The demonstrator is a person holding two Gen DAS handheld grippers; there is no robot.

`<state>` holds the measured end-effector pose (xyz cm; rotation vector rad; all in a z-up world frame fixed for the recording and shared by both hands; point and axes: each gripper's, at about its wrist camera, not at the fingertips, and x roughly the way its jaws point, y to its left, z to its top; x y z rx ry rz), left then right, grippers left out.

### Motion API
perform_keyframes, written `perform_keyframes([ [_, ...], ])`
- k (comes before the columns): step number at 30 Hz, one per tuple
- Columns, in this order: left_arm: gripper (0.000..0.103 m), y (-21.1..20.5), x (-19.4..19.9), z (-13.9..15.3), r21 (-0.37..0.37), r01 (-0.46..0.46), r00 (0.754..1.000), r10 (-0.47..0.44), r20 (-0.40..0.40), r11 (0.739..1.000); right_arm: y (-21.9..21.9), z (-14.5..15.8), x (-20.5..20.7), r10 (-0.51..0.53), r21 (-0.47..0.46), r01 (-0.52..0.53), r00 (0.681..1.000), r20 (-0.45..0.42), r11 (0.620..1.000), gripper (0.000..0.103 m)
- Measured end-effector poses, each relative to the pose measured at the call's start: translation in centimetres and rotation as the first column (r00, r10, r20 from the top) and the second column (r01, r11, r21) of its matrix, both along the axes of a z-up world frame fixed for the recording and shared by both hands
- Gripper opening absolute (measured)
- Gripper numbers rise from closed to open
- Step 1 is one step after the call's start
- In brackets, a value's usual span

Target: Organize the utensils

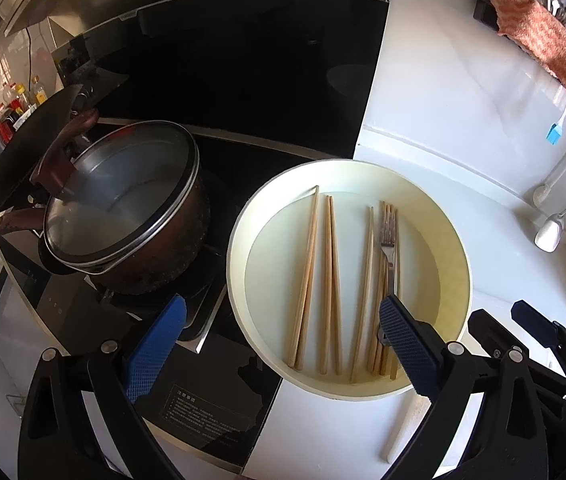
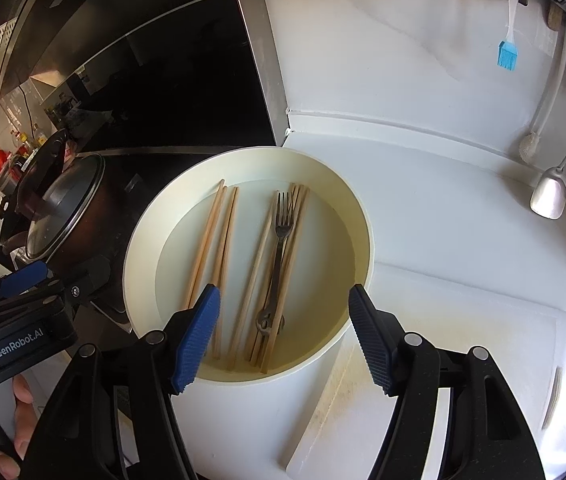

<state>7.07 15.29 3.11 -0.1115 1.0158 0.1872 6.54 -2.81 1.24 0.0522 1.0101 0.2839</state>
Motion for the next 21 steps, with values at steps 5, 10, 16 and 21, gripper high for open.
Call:
perform_keyframes([
  [5,0.097,0.15,-0.21,0.24,-0.005,-0.004,1.0,0.004,0.005,1.0,-0.01,0.32,-0.15,0.002,0.0,-0.002,1.0,0.006,1.0,0.064],
  [10,0.097,0.19,-0.23,0.29,-0.005,-0.002,1.0,0.002,0.003,1.0,-0.03,0.47,-0.22,0.002,-0.001,-0.002,1.0,0.006,1.0,0.064],
  [16,0.097,-0.2,-0.35,0.23,0.01,0.009,1.0,-0.009,-0.014,1.0,-0.03,0.59,-0.3,0.003,-0.001,-0.003,1.0,0.006,1.0,0.064],
  [21,0.097,-0.36,-0.51,0.07,0.013,0.013,1.0,-0.013,-0.025,1.0,-0.04,0.83,-0.53,0.002,-0.003,-0.002,1.0,0.01,1.0,0.064],
])
